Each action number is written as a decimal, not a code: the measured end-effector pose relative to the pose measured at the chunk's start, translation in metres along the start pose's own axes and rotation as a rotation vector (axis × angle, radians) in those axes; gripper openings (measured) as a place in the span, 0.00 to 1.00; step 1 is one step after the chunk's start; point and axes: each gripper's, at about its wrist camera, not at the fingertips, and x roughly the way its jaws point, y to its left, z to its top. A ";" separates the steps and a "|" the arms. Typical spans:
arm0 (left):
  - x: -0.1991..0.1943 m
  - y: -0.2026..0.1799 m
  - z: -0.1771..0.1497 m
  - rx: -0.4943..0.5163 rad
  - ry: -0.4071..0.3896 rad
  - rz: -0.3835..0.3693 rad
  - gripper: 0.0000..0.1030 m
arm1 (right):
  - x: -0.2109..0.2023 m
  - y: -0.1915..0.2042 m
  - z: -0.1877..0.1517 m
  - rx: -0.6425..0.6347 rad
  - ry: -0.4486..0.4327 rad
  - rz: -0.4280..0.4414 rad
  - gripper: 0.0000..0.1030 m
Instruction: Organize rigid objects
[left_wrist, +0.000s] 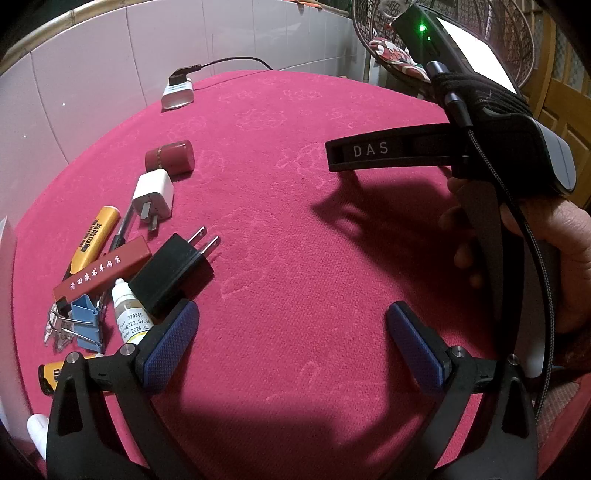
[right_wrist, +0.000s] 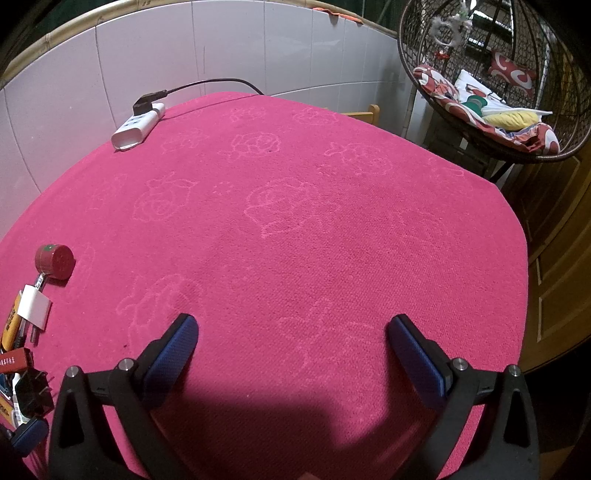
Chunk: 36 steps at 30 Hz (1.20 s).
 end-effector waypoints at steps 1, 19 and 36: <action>0.000 0.000 0.000 0.000 0.000 0.000 1.00 | 0.000 0.000 0.000 0.000 0.000 0.000 1.00; 0.000 0.000 0.000 0.000 0.000 0.000 1.00 | 0.001 0.000 0.000 0.002 0.000 0.002 1.00; 0.001 0.000 0.000 -0.003 0.001 0.000 1.00 | 0.000 0.000 0.000 0.002 0.000 0.002 1.00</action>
